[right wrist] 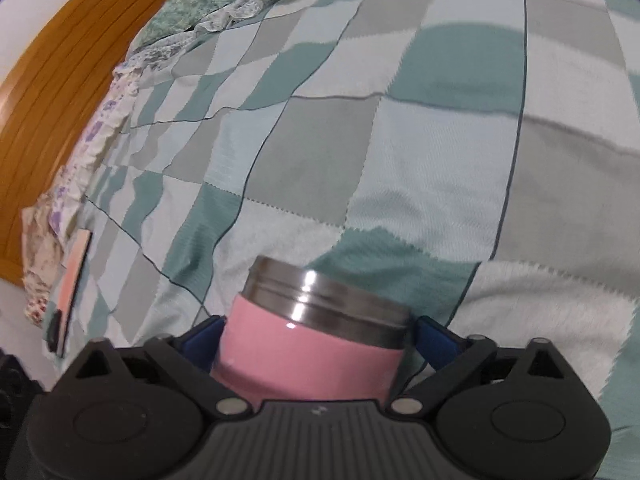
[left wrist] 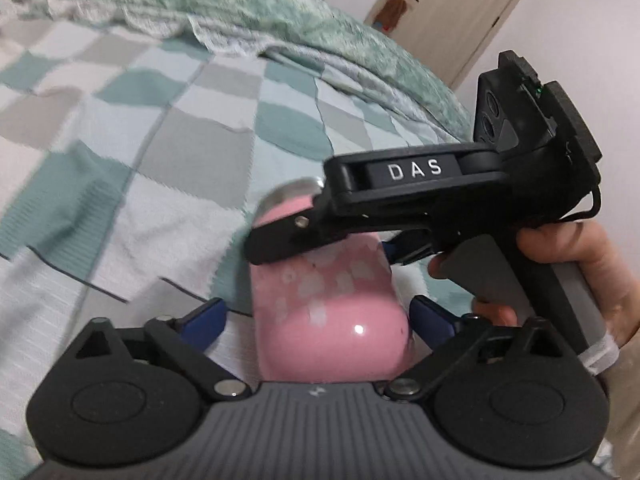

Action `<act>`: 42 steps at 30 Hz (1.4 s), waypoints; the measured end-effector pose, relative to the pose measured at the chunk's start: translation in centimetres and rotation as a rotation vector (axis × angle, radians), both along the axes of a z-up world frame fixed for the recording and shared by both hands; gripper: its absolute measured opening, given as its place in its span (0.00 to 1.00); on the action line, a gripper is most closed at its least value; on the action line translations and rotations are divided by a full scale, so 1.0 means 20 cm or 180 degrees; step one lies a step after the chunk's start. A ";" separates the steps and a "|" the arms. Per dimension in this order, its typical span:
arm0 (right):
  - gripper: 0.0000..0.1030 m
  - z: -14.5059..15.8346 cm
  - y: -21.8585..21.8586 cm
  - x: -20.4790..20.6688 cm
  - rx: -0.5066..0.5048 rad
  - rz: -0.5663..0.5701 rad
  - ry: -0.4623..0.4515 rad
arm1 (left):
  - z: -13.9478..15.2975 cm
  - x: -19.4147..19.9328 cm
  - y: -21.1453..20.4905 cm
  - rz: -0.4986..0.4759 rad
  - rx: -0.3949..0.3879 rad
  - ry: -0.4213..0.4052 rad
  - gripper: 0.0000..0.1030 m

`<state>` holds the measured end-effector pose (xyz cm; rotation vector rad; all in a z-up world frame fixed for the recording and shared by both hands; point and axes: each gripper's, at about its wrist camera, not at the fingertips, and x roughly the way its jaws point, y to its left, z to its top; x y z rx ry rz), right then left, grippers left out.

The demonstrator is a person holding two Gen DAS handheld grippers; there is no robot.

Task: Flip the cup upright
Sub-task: 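Lift and rotate the pink cup rim-up with the right gripper while the left gripper steadies it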

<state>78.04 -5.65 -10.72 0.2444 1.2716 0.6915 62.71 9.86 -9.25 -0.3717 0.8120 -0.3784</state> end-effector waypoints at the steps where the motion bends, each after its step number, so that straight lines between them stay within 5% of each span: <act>1: 0.89 0.00 -0.01 0.00 0.0044 -0.0025 0.0012 | 0.00 0.00 0.00 -0.0025 -0.0066 -0.0005 0.83; 5: 0.86 0.00 -0.02 -0.03 0.0129 -0.0104 0.0079 | 0.02 -0.07 -0.04 -0.0045 0.0147 -0.0172 0.83; 11: 0.85 0.19 -0.01 -0.17 0.0212 -0.0117 -0.0307 | 0.16 -0.23 -0.05 0.0054 0.0236 -0.0515 0.83; 19: 0.84 0.75 0.07 -0.70 0.0383 0.0090 -0.1517 | 0.53 -0.70 -0.03 0.0260 0.0413 -0.1283 0.83; 24: 0.84 0.98 0.07 -1.07 0.0400 0.0229 -0.2132 | 0.63 -0.99 -0.06 0.0276 0.0538 -0.1648 0.83; 30: 0.84 1.07 0.05 -1.45 0.0394 0.0284 -0.2594 | 0.66 -1.28 -0.10 0.0306 0.0542 -0.1858 0.83; 42: 0.84 1.02 -0.07 -2.00 0.0521 0.0270 -0.3161 | 0.61 -1.65 -0.15 0.0322 0.0510 -0.2054 0.82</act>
